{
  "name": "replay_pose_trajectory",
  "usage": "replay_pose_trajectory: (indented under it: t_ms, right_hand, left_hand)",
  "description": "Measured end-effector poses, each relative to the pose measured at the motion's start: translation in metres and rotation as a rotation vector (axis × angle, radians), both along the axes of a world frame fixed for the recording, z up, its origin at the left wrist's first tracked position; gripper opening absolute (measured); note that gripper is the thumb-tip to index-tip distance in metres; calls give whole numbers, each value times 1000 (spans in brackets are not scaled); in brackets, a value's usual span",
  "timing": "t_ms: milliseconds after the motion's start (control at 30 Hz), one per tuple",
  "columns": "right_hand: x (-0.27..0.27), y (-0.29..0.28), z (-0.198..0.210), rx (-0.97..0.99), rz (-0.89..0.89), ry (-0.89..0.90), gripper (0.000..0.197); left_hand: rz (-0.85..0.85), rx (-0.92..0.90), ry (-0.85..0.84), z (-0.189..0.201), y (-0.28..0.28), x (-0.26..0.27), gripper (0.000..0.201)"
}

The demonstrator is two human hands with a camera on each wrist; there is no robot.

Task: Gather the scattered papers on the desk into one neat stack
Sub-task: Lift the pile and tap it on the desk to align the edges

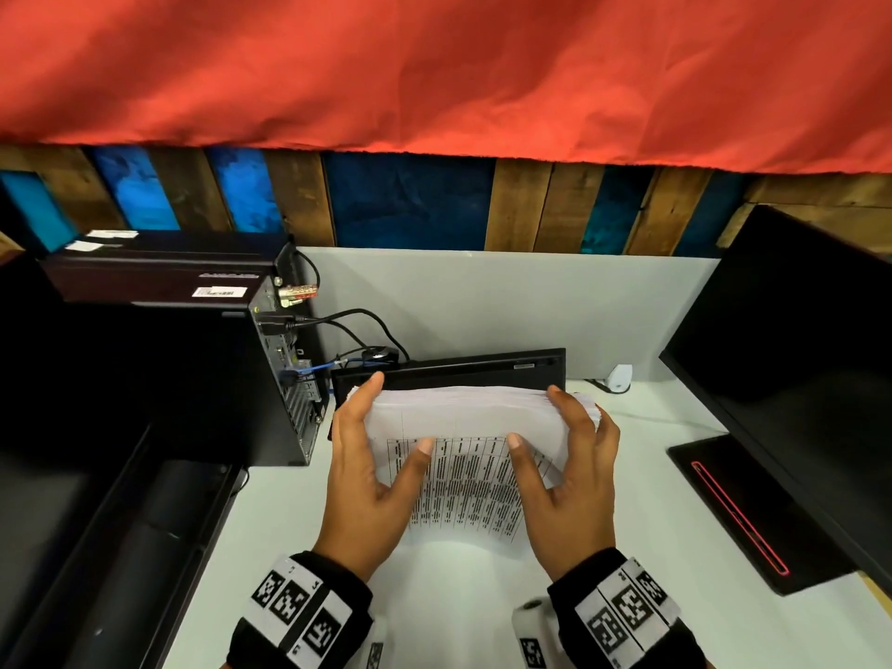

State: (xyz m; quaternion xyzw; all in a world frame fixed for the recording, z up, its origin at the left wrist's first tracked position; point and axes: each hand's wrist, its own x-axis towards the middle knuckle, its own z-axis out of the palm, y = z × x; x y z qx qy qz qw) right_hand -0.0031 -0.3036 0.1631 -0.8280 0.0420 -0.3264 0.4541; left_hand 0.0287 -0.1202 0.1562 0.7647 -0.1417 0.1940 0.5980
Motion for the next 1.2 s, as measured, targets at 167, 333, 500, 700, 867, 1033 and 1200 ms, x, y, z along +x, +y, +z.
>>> replay_pose_trajectory:
  t_ms: [167, 333, 500, 700, 867, 1033, 1200]
  right_hand:
    - [4, -7, -4, 295, 39, -31, 73]
    - [0, -1, -15, 349, 74, 47, 67]
    - [4, -5, -27, 403, 95, 106, 58]
    - [9, -8, -47, 458, 101, 233, 47]
    - [11, -5, -43, 425, 76, 226, 38]
    - [11, -7, -36, 444, 88, 144, 36]
    - [6, -12, -54, 454, 162, 276, 41]
  left_hand:
    - [-58, -235, 160, -15, 1, 1, 85]
    - [-54, -283, 288, -27, 1, 1, 53]
    - [-39, -273, 381, -39, 4, 4, 57]
    - [-76, -218, 474, -47, 4, 5, 46]
    - [-41, -140, 481, -54, 8, 3, 39]
    - [-4, -146, 383, -44, 9, 0, 41]
    - [17, -129, 525, -66, 15, -7, 55]
